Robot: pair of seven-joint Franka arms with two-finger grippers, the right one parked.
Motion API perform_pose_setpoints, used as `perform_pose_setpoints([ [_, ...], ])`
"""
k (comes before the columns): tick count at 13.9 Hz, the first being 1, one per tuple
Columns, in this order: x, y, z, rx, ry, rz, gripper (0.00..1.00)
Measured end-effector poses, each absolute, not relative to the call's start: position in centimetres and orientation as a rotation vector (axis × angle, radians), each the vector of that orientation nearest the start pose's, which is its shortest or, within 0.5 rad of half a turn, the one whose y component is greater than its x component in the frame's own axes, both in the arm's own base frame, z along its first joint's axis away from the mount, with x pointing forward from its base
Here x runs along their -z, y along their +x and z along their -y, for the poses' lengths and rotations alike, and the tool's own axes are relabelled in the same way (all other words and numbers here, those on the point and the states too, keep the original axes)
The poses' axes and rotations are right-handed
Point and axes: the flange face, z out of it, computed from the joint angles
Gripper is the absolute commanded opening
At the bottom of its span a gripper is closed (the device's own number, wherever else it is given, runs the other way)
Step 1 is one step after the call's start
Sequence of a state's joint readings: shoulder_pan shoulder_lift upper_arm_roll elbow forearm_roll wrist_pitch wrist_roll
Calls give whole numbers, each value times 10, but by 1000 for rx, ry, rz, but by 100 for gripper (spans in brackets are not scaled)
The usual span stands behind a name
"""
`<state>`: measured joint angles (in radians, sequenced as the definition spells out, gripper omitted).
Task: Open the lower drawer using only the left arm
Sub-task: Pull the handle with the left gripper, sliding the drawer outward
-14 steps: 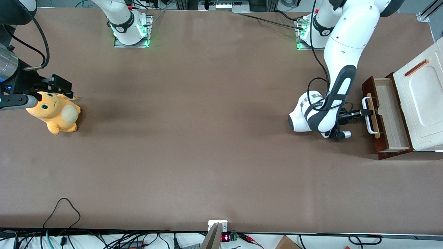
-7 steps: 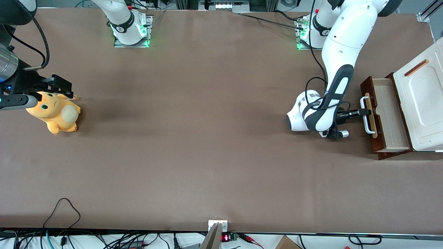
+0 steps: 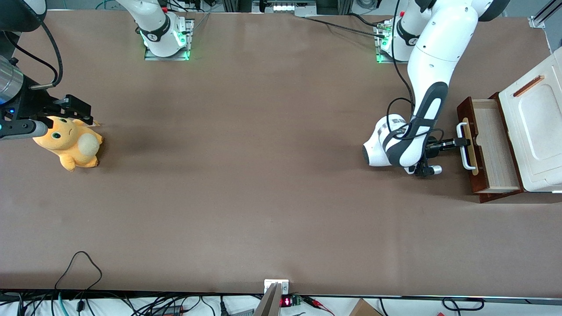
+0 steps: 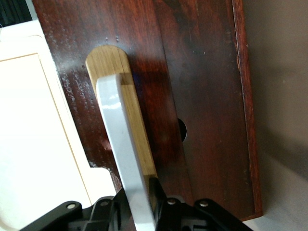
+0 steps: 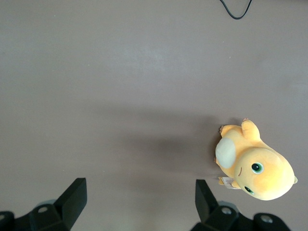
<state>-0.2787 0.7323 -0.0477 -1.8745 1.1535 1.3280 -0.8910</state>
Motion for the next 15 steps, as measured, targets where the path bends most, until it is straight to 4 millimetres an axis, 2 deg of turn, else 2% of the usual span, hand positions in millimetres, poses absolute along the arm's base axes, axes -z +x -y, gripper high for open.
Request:
perform_pose_setpoints([
  [15, -143, 533, 72, -290, -1601, -31, 19],
])
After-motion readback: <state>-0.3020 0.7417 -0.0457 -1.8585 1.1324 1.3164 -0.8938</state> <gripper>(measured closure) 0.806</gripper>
